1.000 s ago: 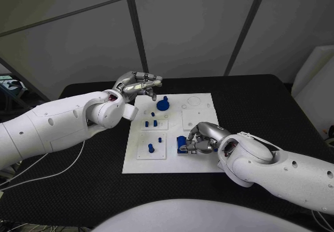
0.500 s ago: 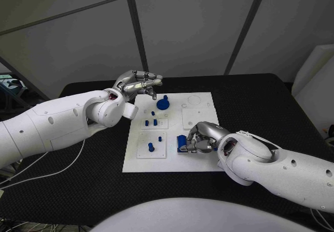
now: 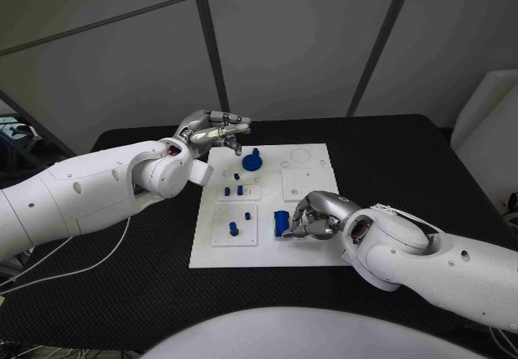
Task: Assemble the parts on the task board
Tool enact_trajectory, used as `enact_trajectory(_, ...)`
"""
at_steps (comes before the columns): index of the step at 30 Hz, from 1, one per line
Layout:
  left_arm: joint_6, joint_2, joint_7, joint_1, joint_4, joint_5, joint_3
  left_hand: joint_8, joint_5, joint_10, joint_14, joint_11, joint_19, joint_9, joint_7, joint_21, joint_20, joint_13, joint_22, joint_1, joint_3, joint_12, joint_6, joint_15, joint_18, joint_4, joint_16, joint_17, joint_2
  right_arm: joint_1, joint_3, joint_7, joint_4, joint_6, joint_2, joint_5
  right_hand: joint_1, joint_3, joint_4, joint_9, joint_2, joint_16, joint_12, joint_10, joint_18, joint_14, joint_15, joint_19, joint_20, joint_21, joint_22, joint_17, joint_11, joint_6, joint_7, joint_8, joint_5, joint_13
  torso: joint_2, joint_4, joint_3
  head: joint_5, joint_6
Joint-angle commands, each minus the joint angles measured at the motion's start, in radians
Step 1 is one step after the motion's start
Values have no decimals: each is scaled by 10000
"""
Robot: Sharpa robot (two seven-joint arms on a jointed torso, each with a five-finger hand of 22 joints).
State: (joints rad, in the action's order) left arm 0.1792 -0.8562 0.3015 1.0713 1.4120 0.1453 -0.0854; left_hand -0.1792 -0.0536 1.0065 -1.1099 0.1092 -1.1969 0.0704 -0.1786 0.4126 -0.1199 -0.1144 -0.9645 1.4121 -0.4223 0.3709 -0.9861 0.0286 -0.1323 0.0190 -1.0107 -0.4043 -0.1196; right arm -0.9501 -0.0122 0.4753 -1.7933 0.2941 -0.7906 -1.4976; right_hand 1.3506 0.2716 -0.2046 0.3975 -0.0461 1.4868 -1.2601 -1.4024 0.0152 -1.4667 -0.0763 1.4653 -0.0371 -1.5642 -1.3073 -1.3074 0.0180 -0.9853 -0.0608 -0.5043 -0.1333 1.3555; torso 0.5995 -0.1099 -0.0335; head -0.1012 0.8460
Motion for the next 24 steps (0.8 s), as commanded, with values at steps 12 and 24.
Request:
enact_trajectory(12,-64,-57,27,-5,29,-22,2,-70,-34,-69,78,25,77,-3,-8,-64,-23,-12,11,-76,72,35,41,12,-491,12,10,10,52,-17,0,-1040,-870,1628,-1848,672,640,-202,107,-762,-504,-69,250,54,-152,-743,230,1055,-151,-66,-2635,-1161,-326,400,-340,1468,-1043,-515,13,-20,-14,169,-106)
enact_trajectory(24,-59,-60,37,-26,91,-22,5,-70,-34,-69,78,25,77,-3,-8,-64,-23,-12,11,-76,72,35,41,12,-491,12,10,10,52,-15,1,-353,-658,1392,-2518,-161,660,-92,-60,-1272,-512,-64,389,50,-152,-745,242,1055,-198,-66,-2635,-1184,-344,-206,-361,2239,-1230,-566,19,21,-8,586,-157)
